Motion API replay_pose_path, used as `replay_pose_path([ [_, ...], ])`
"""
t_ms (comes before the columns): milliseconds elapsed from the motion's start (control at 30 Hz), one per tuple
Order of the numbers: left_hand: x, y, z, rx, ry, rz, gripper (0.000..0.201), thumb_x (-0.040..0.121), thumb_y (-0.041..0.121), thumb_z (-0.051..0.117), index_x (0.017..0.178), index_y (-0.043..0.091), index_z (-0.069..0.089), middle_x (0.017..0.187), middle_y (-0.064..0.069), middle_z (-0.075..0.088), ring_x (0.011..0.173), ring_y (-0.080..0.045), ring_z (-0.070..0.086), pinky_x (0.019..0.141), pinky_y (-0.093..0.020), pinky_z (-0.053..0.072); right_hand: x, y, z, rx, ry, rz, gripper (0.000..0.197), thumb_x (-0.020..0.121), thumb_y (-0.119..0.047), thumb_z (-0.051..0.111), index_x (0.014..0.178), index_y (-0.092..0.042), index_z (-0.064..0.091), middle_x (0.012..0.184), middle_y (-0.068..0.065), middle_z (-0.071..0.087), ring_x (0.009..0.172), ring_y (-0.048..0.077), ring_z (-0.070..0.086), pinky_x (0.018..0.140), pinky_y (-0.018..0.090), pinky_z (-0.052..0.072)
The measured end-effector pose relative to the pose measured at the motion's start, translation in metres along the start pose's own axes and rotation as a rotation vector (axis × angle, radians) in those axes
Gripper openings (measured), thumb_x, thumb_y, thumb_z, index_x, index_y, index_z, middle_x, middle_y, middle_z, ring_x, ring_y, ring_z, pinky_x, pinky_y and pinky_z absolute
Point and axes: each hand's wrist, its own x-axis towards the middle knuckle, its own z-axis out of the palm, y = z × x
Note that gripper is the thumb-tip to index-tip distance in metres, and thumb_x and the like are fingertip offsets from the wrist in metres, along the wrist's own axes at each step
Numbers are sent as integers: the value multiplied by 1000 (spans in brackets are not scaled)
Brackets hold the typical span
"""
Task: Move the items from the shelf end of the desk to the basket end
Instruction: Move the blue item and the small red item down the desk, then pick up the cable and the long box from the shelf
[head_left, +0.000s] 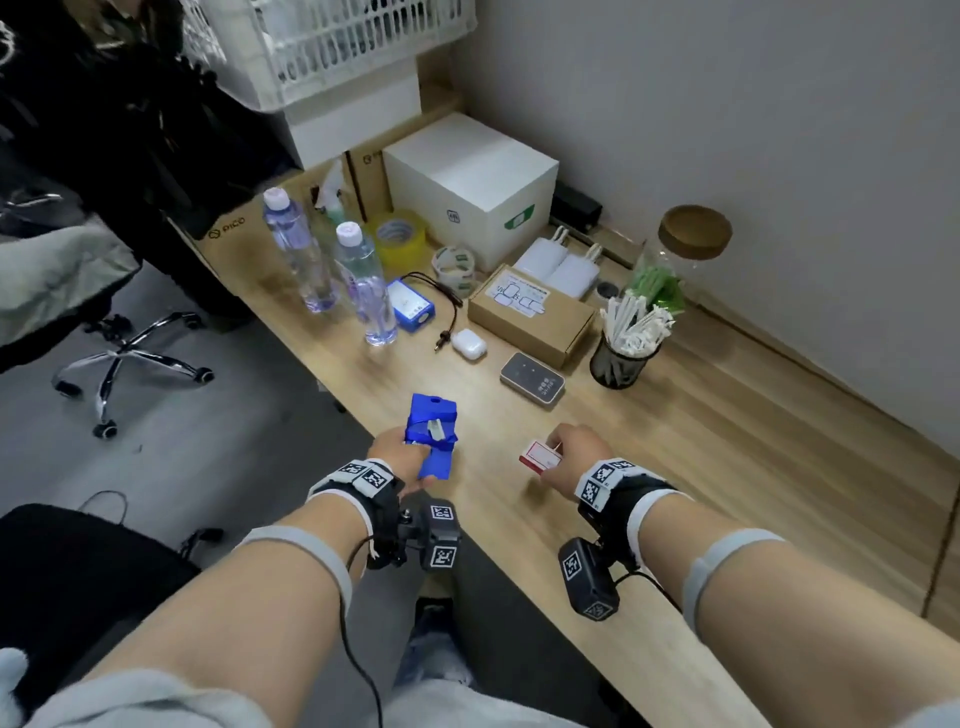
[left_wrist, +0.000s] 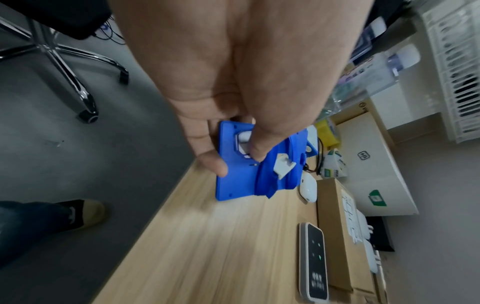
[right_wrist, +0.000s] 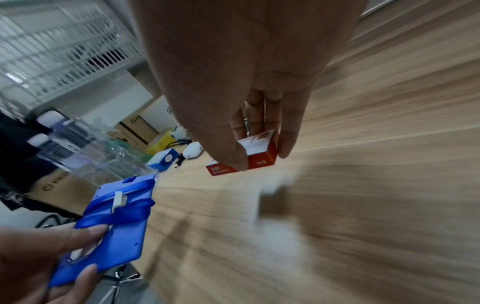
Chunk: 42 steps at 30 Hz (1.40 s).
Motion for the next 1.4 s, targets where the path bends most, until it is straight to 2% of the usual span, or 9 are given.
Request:
replay_pose_path([
  [200,78,28,-40,178,-87,2,12,91,7,58,100,11,65,92,-17,67,74,-31,64,60,-34,56,48,-59,13,50,35,95,45,75,-31,73,115,-19,58,116,9,60,111,28,54,89,32,48],
  [333,113,41,-44,259,-157,3,6,91,9,61,93,11,66,91,-16,68,78,-31,66,79,-48,60,68,-75,22,66,87,166,40,79,-27,70,116,-19,58,118,11,56,114,29,51,92,34,48],
  [467,127,54,-39,372,-157,76,6,87,7,63,88,12,60,94,-14,66,86,-32,66,87,-50,57,76,-79,24,87,105,213,40,81,-21,67,120,-18,56,121,12,52,119,31,48,98,35,45],
  [600,123,76,-24,669,-182,167,52,72,29,62,119,8,54,115,-13,63,102,-33,62,90,-39,52,72,-79,14,229,101,273,50,80,-17,67,127,-17,50,127,13,47,115,29,56,100,34,46],
  [733,100,100,0,952,-72,216,60,82,27,61,135,4,43,137,-17,41,125,-34,45,102,-36,42,50,-60,-8,319,157,310,53,80,-21,68,129,-17,48,127,13,50,112,28,56,95,31,46],
  [967,12,119,96,962,-200,474,49,86,28,62,131,14,49,139,-14,43,128,-34,44,106,-39,40,-46,30,-40,483,337,472,49,82,-23,63,128,-19,47,126,10,50,102,26,59,82,31,49],
  [1100,-69,102,168,916,-434,588,37,88,24,61,124,17,56,126,-8,55,113,-29,56,86,-32,47,-134,103,-41,561,466,584,48,81,-23,63,127,-20,49,124,9,52,101,27,59,81,31,49],
  [1233,-170,61,240,899,-641,668,17,93,16,58,109,13,62,101,-5,60,86,-21,55,61,-24,41,-239,180,-29,632,593,673,47,79,-23,65,124,-21,51,121,9,57,99,28,61,82,31,50],
  [1400,-300,-16,334,874,-874,673,5,91,15,62,92,20,64,101,-9,68,88,-23,62,66,-29,47,-385,278,-3,697,710,809,47,81,-23,64,126,-18,52,120,8,57,98,25,60,80,28,47],
])
